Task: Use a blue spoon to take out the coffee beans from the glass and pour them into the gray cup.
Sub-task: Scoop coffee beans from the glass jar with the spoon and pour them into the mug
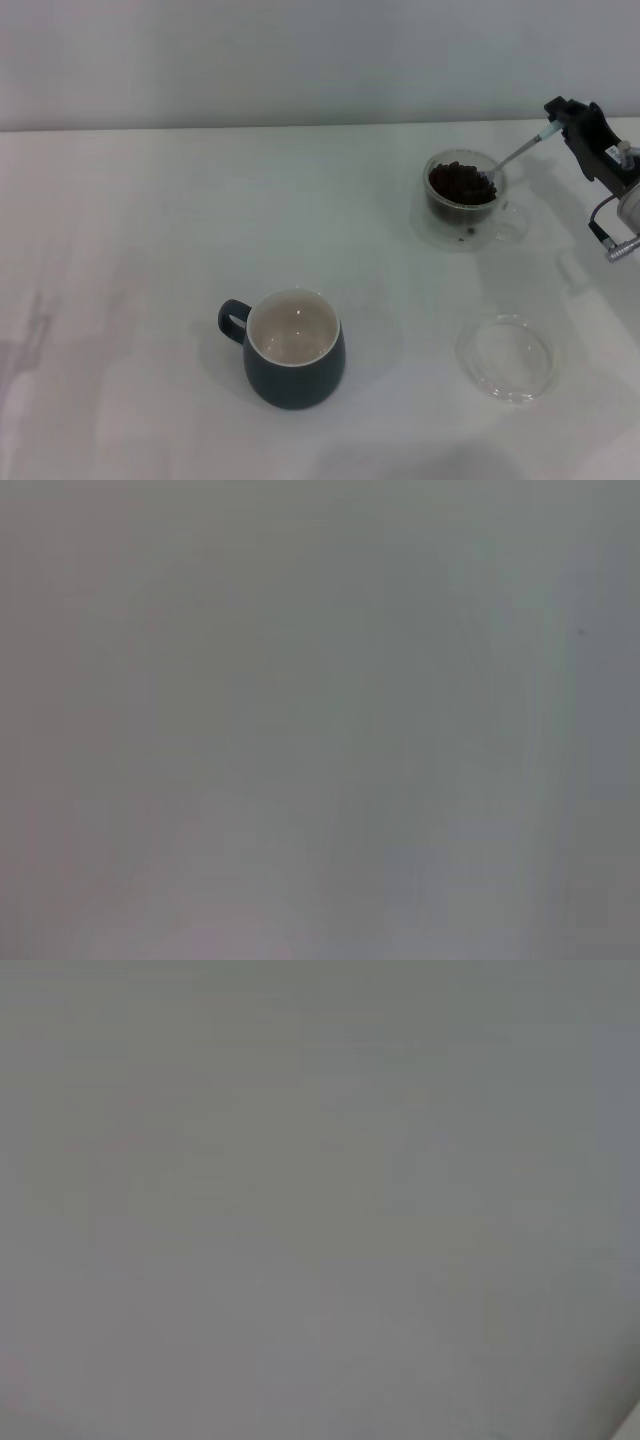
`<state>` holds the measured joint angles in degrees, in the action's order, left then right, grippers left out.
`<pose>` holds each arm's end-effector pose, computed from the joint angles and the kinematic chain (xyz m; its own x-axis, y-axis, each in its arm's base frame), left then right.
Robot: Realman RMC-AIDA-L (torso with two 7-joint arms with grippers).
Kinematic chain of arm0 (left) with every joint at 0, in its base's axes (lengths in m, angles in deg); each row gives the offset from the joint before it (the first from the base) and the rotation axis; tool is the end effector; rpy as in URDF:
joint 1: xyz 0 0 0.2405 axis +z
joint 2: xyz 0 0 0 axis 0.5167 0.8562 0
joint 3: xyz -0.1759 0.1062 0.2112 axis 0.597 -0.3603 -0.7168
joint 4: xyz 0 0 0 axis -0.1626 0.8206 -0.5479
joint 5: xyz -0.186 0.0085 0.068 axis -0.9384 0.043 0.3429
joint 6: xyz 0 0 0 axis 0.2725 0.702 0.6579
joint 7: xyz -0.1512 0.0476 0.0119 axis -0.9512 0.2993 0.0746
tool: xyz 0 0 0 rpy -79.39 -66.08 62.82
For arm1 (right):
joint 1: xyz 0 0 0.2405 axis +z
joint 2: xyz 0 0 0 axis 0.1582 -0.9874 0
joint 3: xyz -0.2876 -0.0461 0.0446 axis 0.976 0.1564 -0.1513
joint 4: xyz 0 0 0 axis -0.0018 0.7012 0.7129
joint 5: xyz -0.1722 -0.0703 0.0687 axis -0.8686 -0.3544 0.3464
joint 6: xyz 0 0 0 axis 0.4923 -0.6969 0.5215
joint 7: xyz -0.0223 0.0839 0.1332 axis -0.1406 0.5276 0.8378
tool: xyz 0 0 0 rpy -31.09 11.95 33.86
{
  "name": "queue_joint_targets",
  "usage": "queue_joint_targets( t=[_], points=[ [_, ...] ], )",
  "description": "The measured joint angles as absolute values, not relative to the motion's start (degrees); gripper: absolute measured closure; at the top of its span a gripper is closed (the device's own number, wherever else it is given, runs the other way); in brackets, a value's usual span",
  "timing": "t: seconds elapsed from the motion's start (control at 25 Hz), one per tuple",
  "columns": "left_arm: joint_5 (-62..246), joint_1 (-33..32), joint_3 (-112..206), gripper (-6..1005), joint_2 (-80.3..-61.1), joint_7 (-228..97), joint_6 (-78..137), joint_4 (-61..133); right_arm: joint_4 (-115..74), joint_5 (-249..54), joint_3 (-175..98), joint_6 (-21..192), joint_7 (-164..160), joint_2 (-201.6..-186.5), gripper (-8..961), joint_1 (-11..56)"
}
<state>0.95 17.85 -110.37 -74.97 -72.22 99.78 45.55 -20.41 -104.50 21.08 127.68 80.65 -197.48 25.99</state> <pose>-0.3893 0.2640 -0.0295 0.6726 -0.0278 0.7395 0.7387 -0.0358 -0.6731 0.3547 0.4184 -0.0096 -0.2900 -0.2256 -0.9301 -0.9569 0.0511 0.2860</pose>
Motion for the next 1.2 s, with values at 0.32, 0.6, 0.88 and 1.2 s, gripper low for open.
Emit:
queue_joint_targets(
  t=[0.32, 0.6, 0.88, 1.2],
  points=[
    [0.94, 17.86, -110.37, 257, -74.99, -72.22, 99.85, 45.55, -20.90, -104.75, 21.93, 132.49, 86.40, -197.48, 806, 25.07],
    [0.95, 17.82, -110.37, 258, -75.10, -72.22, 99.86, 46.00, -21.34, -104.82, 29.07, 137.58, 92.73, -197.06, 805, 24.38],
    [0.95, 17.82, -110.37, 258, -75.24, -72.22, 99.87, 46.35, -27.11, -104.86, 38.89, 138.78, 96.08, -197.08, 806, 22.05],
    [0.95, 17.71, -110.37, 257, -75.31, -72.22, 99.88, 47.10, -30.72, -104.56, 49.70, 139.24, 97.06, -197.43, 806, 22.22]
  ],
)
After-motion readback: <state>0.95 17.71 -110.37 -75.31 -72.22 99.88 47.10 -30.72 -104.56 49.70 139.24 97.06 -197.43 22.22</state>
